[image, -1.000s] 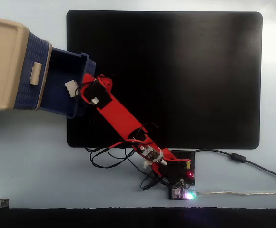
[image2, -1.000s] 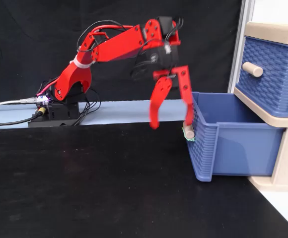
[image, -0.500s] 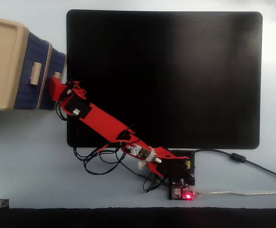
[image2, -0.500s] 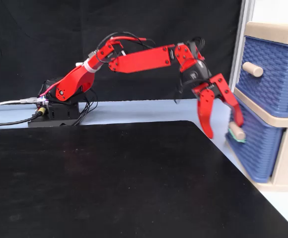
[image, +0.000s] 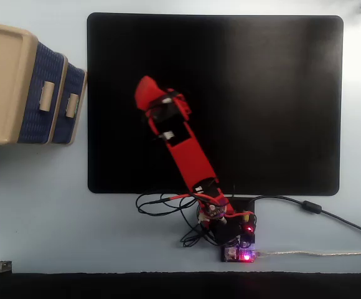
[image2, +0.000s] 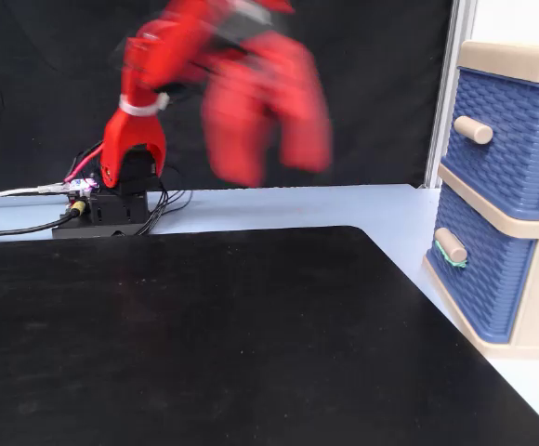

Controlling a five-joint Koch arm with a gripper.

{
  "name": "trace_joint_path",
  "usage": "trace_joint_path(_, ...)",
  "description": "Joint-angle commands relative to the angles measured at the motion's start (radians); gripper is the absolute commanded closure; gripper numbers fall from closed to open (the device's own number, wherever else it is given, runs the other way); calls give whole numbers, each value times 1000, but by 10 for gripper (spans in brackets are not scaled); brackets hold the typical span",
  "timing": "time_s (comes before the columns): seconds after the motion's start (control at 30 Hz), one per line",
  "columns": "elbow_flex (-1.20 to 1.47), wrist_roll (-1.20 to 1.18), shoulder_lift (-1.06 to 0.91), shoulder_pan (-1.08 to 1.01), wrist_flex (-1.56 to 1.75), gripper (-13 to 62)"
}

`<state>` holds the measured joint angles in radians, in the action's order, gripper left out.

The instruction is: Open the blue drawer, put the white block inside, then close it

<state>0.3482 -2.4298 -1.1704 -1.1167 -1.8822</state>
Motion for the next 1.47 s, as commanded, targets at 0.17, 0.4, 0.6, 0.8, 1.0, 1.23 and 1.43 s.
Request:
trace_joint_path(0.17,649,908,-238,-503,-103,158)
trace_joint_path(0.4,1471,925,-653,-561,232,158)
trace_joint_path(0.6,1942,960,-1062,-545,325,156)
trace_joint_path(0.8,2134,1062,-1181,-554,272,156)
trace_joint_path(1.0,2138,1075,-1180,-548,230,152)
trace_joint_path(1.23,2134,1075,-1178,-548,232,151)
trace_joint_path(1.43,2134,1075,-1178,-548,232,151)
